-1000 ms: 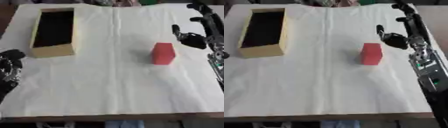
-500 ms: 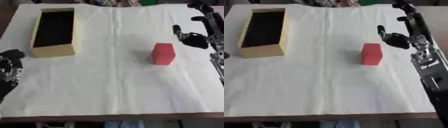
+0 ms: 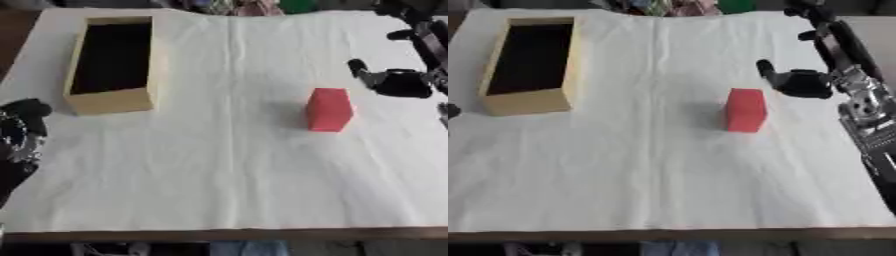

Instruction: Pick up objects on the table and place them in the box.

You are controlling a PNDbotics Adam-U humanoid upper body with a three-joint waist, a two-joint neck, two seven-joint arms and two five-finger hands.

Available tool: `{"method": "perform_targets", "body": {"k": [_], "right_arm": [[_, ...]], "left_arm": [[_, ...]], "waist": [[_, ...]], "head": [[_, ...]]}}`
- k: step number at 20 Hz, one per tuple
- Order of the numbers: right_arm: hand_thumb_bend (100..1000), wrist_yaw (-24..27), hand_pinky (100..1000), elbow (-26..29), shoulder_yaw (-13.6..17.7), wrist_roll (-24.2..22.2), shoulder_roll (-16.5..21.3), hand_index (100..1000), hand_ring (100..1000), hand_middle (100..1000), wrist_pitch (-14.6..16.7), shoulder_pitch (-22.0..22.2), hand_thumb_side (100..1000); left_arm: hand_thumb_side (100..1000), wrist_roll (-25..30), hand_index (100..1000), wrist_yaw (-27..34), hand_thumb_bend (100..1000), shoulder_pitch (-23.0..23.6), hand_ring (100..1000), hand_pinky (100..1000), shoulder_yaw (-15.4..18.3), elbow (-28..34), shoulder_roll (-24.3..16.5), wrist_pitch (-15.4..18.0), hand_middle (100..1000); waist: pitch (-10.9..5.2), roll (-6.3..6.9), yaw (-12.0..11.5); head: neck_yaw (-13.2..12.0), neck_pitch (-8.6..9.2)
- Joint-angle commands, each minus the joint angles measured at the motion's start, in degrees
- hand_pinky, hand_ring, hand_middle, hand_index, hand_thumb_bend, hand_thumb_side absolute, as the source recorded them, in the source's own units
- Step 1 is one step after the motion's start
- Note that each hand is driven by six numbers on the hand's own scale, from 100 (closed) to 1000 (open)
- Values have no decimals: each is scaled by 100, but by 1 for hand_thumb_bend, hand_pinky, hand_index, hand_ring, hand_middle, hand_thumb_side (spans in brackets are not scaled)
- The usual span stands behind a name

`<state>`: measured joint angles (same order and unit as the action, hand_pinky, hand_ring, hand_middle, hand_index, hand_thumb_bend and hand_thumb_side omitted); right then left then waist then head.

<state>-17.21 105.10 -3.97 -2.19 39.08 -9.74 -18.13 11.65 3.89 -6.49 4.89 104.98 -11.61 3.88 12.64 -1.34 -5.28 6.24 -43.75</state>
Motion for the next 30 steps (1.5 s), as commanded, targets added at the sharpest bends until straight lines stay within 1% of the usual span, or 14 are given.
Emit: {"method": "perform_targets", "body": {"k": [1,7,12,18,23,30], "right_arm": [[352,-40,835,197,-14,-258,381,1000,1000,891,6,-50,100],[365,30,840,309,-144,-737,683,1000,1000,897,3,-93,100],[364,105,841,324,-265,-1073,836,1000,1000,900,-38,-146,100],[350,285,841,221,-441,-1380,884,1000,1000,900,-54,-185,100],[344,394,842,102,-564,-1631,897,1000,1000,901,-54,-215,125],[340,449,842,-38,-633,-1814,898,1000,1000,902,-52,-211,142]], "left_arm": [[238,5,769,-32,100,-8,816,1000,36,65,-137,5,688],[238,7,769,-41,100,-2,816,1000,33,63,-158,6,688],[238,15,769,-49,100,-6,817,1000,25,57,-169,3,688],[239,21,769,-55,100,-12,817,1000,19,55,-174,2,688],[239,21,768,-58,100,-10,817,1000,19,53,-176,0,688],[239,19,768,-62,100,-5,818,1000,21,49,-178,-1,688]], "waist": [[-106,-9,-6],[-113,-36,-22],[-112,-62,-38],[-105,-79,-55],[-107,-88,-77],[-111,-96,-81]], "head": [[-24,-37],[-39,-37],[-58,-37],[-59,-37],[-47,-37],[-43,-37]]}}
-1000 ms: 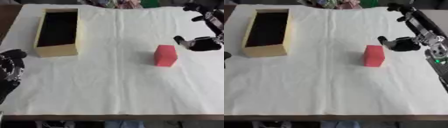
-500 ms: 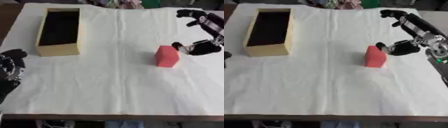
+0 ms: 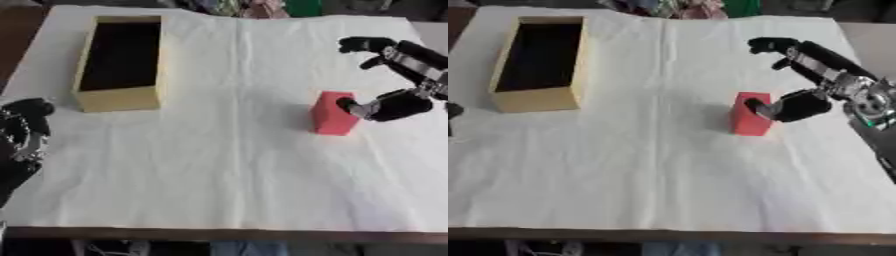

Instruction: Pick up objects on the table and place them in the box.

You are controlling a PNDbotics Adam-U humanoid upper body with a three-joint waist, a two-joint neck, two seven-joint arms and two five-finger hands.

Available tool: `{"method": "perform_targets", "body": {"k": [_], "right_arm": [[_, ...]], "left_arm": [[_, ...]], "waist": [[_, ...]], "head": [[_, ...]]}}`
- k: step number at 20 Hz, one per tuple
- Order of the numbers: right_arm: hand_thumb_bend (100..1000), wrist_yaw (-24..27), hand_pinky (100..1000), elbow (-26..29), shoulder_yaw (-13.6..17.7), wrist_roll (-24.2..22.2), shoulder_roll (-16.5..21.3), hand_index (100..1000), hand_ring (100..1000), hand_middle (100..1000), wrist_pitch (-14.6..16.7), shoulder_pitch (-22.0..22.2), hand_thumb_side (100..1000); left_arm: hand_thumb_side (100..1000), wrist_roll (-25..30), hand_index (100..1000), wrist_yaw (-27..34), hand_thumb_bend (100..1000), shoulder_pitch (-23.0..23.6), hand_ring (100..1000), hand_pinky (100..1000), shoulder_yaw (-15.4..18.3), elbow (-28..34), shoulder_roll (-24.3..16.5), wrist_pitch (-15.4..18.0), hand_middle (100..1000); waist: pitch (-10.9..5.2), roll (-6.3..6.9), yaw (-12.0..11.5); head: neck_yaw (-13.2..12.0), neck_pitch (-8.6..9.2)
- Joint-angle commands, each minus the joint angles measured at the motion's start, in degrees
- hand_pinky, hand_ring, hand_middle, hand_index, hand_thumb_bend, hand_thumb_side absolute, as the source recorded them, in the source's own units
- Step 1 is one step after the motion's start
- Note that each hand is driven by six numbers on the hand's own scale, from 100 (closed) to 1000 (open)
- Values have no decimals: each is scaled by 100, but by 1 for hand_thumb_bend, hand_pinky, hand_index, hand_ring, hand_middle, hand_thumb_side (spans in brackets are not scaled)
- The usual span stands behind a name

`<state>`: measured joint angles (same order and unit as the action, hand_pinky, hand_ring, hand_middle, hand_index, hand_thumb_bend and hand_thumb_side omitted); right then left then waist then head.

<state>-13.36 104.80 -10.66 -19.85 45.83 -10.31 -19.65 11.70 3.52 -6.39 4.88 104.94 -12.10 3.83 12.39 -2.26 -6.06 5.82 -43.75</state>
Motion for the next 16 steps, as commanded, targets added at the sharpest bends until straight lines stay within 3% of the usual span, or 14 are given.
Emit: {"method": "perform_targets", "body": {"k": [1,16], "right_arm": [[340,68,843,-25,32,-63,222,1000,1000,902,6,-55,145],[333,53,845,-232,-9,-199,189,1000,1000,905,0,-35,176]], "left_arm": [[239,13,768,-25,100,-14,818,1000,23,51,-128,3,688],[238,11,768,-23,100,-8,819,1000,27,50,-127,3,688]], "waist": [[-86,-4,-1],[-99,-4,-12]], "head": [[0,-37],[-4,-37]]}}
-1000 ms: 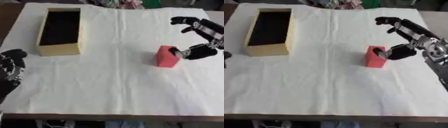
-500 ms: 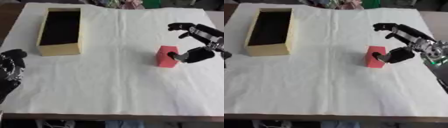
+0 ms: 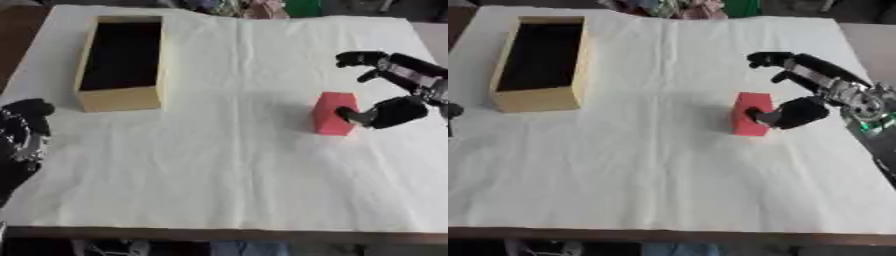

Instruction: Pick up objects on the table and place them in the box.

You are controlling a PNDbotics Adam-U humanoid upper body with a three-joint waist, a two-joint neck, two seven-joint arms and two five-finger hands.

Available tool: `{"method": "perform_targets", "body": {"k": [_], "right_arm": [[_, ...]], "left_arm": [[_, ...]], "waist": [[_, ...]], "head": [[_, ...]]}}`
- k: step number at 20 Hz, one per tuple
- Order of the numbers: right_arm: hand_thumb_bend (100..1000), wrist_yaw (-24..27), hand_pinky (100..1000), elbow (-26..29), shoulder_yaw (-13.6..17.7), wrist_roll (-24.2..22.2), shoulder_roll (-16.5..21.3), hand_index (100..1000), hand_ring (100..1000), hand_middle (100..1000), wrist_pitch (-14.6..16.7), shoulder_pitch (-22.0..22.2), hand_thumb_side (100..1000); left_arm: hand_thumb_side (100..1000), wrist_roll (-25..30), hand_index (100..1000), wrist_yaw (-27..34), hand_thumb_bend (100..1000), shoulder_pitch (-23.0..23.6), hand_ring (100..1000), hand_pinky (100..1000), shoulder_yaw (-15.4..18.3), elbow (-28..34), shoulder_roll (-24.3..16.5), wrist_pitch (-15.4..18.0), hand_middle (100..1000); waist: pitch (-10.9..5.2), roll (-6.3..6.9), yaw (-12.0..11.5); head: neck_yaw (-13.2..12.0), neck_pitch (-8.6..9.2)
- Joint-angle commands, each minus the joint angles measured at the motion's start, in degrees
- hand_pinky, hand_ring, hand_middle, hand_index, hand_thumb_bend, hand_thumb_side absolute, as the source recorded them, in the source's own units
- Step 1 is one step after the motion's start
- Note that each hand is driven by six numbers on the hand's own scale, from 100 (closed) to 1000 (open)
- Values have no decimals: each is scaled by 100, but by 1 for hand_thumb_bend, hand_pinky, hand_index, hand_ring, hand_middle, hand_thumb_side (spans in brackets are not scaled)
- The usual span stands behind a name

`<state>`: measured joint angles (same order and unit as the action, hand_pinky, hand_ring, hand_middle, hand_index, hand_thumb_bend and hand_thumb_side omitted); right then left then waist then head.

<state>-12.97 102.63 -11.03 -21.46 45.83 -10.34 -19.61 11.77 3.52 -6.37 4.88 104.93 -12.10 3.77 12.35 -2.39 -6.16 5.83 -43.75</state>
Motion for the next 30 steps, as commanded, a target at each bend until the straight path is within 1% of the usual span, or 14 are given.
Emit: {"method": "perform_targets", "body": {"k": [1,9,20,30], "right_arm": [[333,1,845,-42,17,-67,184,1000,1000,905,-4,-42,176],[340,-55,847,-202,-40,-218,160,1000,1000,907,3,-43,191],[342,-104,849,-292,-26,-334,160,1000,1000,909,-9,-30,200],[356,-254,851,-399,-38,-503,135,1000,1000,912,-49,-46,205]], "left_arm": [[238,4,768,-23,100,-11,819,1000,27,50,-126,8,688],[238,6,768,-24,100,-12,820,1000,27,49,-122,7,687],[238,0,767,-28,100,-9,821,1000,31,49,-122,7,687],[238,-3,767,-29,100,-12,821,1000,30,49,-127,6,687]], "waist": [[-96,7,-1],[-95,2,-3],[-94,3,-1],[-92,-6,-7]], "head": [[-5,-37],[-9,-37],[-11,-37],[-23,-37]]}}
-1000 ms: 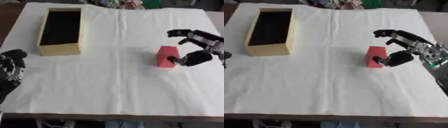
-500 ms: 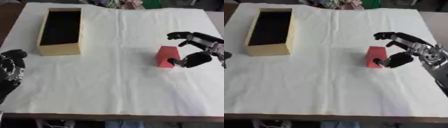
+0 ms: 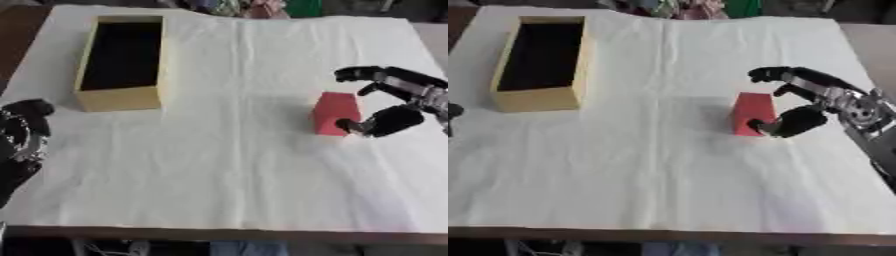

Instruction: Pick up objects on the table and place them in the box.

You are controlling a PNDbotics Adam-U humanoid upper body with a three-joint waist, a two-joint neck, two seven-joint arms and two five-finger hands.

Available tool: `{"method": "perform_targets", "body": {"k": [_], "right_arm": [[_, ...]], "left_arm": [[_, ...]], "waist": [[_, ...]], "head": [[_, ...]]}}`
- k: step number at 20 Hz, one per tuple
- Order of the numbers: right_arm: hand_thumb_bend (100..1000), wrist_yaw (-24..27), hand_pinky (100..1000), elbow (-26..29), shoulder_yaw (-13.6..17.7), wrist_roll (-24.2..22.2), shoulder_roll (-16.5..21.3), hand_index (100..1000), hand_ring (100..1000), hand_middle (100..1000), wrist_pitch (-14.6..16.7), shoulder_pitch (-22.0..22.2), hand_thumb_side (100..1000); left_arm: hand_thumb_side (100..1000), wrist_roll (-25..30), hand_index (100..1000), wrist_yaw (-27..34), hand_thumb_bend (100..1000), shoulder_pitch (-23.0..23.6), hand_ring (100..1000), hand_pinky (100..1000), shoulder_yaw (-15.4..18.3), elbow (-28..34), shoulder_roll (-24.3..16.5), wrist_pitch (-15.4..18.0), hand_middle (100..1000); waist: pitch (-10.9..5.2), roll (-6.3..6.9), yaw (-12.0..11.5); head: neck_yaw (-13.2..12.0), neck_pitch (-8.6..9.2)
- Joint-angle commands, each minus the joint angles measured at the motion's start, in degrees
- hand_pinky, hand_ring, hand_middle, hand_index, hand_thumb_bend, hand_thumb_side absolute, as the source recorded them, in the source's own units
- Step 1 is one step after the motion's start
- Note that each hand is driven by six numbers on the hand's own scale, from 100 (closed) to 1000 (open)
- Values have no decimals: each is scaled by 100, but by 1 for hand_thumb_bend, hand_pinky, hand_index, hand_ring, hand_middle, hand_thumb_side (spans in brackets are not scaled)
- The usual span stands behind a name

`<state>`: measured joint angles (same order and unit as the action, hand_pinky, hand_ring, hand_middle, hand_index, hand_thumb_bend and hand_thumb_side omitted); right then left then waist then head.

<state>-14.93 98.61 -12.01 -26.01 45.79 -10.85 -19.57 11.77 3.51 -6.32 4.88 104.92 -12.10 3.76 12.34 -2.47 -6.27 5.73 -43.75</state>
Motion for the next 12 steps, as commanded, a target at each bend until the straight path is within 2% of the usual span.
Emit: {"method": "perform_targets", "body": {"k": [1,12], "right_arm": [[356,-67,851,-7,60,-59,137,1000,1000,912,0,-53,205],[348,-108,849,-203,28,-90,72,1000,1000,910,38,-125,216]], "left_arm": [[238,-2,767,-29,100,-18,821,1000,29,50,-127,6,687],[239,2,767,-37,100,-29,822,1000,25,47,-124,4,687]], "waist": [[-90,1,5],[-63,-5,-4]], "head": [[-16,-37],[-17,-37]]}}
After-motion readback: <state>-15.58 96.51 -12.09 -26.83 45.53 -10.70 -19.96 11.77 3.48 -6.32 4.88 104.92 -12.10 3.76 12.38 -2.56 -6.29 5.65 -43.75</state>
